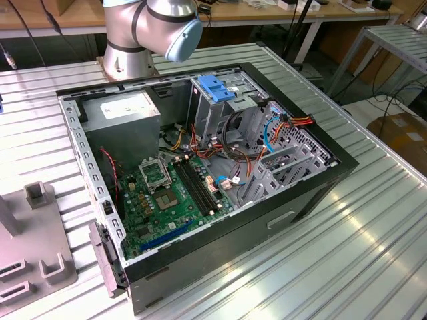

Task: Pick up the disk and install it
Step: 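Pick up the disk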

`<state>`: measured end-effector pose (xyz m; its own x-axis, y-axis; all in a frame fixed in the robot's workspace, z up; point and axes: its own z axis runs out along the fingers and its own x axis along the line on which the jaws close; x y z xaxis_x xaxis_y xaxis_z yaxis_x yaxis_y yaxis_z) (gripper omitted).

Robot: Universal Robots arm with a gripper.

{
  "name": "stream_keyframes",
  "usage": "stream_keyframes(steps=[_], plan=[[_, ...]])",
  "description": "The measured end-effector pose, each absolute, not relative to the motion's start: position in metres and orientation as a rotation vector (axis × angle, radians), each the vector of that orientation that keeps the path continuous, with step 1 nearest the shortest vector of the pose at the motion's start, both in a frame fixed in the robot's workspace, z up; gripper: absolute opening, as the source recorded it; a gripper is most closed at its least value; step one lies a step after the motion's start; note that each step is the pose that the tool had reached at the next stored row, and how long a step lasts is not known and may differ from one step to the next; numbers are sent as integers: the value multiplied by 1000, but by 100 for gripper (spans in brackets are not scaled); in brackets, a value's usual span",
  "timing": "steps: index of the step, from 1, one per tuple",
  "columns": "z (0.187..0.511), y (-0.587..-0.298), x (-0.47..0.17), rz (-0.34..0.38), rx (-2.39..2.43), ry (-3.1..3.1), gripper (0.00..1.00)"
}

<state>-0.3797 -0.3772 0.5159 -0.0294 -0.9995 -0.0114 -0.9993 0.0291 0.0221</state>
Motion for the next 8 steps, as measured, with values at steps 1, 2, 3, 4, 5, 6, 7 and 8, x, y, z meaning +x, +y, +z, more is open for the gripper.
stream_keyframes(steps=[1, 2, 3, 4, 5, 6, 7, 8], plan=[[516, -377, -379, -37, 2183, -2248, 37], [516, -377, -377, -37, 2184, -2248, 37], [516, -377, -376, -37, 2183, -2248, 37], [516, -377, -375, -37, 2184, -2248, 37], [516, -377, -374, -37, 2184, -2248, 37], [516, -377, -373, -37, 2183, -2248, 37], [516, -377, -371, -37, 2184, -2248, 37], [516, -377, -370, -37, 2183, -2248, 37]])
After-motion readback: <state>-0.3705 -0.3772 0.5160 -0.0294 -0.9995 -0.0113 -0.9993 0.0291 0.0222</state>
